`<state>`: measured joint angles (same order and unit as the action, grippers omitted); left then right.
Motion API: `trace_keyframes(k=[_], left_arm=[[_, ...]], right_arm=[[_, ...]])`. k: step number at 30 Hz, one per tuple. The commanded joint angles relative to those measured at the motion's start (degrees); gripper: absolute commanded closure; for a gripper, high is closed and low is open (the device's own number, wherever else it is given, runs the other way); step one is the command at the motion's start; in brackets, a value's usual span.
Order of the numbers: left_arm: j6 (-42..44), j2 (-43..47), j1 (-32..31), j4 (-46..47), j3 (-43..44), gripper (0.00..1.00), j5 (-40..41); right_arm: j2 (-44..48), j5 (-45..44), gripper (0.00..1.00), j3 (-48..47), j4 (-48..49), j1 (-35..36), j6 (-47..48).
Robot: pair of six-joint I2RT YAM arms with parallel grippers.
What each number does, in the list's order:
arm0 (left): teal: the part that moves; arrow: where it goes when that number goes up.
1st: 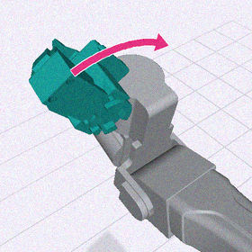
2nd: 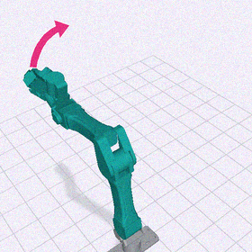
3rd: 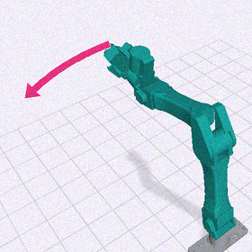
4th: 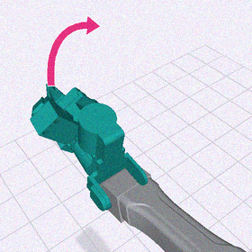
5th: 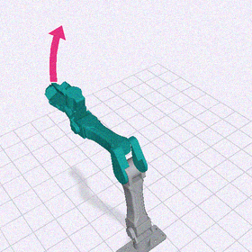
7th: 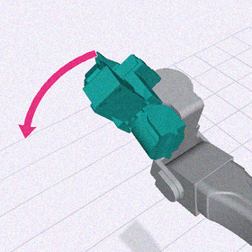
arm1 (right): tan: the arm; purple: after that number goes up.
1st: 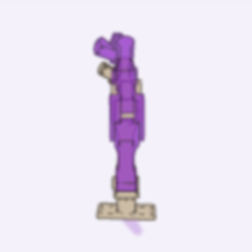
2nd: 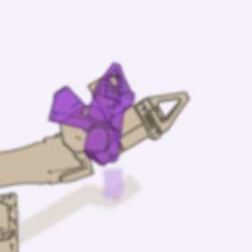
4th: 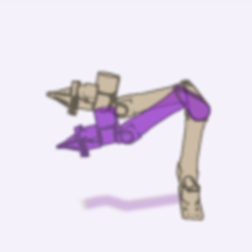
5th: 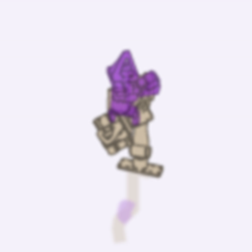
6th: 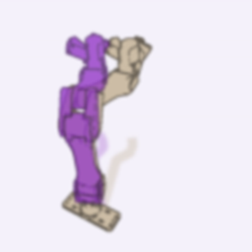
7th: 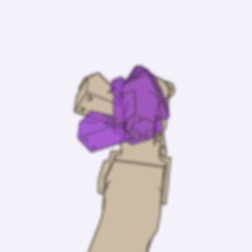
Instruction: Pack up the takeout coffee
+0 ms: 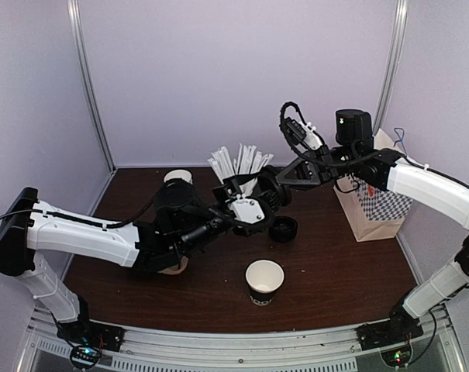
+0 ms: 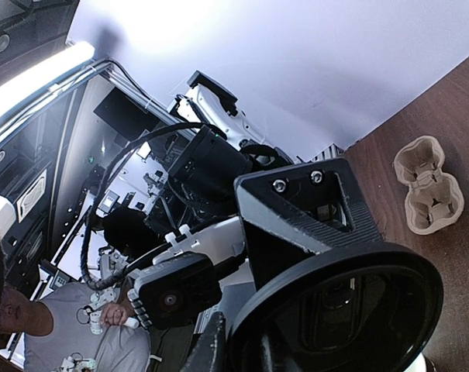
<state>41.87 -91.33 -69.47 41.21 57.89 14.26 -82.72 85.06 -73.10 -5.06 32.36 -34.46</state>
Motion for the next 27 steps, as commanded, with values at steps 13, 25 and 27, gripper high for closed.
trace_keyframes(k=[13, 25, 27], left_arm=[[-13.88, 11.90, 0.50, -26.61, 2.16, 0.33, -3.29], [-29.11, 5.21, 0.48, -77.91, 27.59, 0.35, -9.10], [-30.63, 2.35, 0.47, -83.24, 31.85, 0.35, -10.42]], right_arm=[[3.66, -0.63, 0.45, -2.81, -4.43, -17.52, 6.33], [6.31, -23.18, 0.39, -4.65, -44.65, -23.57, 49.28], [6.94, -24.25, 0.39, -3.38, -44.83, -23.57, 50.36]])
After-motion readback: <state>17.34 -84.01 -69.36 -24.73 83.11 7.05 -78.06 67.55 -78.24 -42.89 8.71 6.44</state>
